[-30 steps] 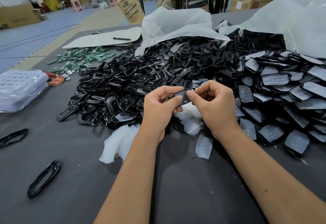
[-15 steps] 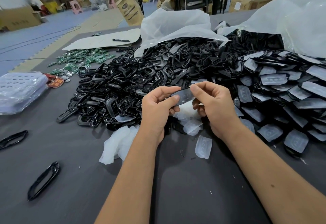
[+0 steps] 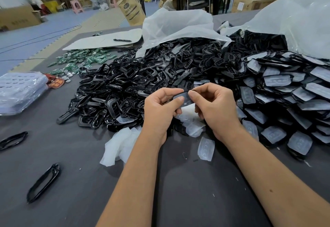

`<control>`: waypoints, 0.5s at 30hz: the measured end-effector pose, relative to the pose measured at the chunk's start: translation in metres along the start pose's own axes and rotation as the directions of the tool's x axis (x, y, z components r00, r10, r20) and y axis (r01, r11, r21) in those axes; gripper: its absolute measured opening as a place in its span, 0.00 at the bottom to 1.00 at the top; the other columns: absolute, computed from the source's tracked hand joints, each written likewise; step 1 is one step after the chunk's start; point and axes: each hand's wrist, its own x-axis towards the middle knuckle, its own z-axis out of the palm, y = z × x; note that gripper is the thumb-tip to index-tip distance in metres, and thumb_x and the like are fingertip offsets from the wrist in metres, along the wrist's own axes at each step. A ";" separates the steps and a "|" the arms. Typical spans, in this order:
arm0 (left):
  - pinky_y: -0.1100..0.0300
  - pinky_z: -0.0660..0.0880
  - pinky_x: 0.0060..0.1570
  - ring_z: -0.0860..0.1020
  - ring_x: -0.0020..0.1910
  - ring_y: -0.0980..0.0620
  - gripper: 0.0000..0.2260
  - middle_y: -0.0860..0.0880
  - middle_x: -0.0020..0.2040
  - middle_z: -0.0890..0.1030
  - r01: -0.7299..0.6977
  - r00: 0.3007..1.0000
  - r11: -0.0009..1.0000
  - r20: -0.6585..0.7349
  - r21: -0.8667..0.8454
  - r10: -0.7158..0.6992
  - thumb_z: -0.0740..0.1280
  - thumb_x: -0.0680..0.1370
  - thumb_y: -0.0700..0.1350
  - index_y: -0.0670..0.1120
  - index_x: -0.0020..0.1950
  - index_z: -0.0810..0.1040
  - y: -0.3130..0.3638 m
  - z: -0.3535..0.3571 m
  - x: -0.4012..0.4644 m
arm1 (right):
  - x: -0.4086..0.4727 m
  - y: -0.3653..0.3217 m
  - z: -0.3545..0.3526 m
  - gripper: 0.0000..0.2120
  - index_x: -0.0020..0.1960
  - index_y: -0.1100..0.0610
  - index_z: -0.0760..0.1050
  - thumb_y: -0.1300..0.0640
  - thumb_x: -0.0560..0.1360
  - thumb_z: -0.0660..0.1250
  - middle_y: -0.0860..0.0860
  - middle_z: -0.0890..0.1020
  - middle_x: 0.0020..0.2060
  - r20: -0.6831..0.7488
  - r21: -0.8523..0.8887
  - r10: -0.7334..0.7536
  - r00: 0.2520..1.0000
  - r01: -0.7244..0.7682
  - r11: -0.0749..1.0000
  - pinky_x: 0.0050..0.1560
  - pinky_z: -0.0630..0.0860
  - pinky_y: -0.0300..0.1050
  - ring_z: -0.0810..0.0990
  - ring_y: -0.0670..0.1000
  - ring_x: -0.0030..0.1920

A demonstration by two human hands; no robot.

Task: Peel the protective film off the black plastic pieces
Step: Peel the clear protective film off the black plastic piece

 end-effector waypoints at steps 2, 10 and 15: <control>0.66 0.72 0.31 0.75 0.29 0.55 0.08 0.49 0.34 0.82 -0.005 1.000 1.000 -0.002 0.004 0.005 0.71 0.78 0.31 0.43 0.50 0.84 -0.001 0.000 0.001 | 0.000 0.000 0.001 0.04 0.44 0.56 0.83 0.59 0.77 0.76 0.51 0.81 0.27 -0.004 -0.001 0.003 1.000 -0.003 1.000 0.24 0.71 0.40 0.76 0.47 0.24; 0.65 0.74 0.32 0.76 0.30 0.55 0.06 0.51 0.35 0.83 -0.023 1.000 0.998 -0.019 0.054 0.024 0.71 0.80 0.35 0.45 0.50 0.86 -0.006 0.002 0.002 | -0.001 -0.004 0.003 0.07 0.48 0.57 0.84 0.65 0.80 0.69 0.50 0.84 0.32 0.011 0.018 0.035 0.999 -0.035 0.999 0.25 0.74 0.38 0.80 0.45 0.28; 0.66 0.73 0.31 0.75 0.29 0.56 0.06 0.51 0.34 0.82 -0.019 0.999 0.998 -0.048 0.057 0.022 0.71 0.80 0.35 0.44 0.50 0.86 -0.007 0.004 0.003 | -0.001 -0.005 0.002 0.08 0.49 0.56 0.85 0.66 0.80 0.68 0.49 0.84 0.34 0.039 0.014 0.023 0.999 -0.023 1.000 0.27 0.74 0.37 0.82 0.46 0.31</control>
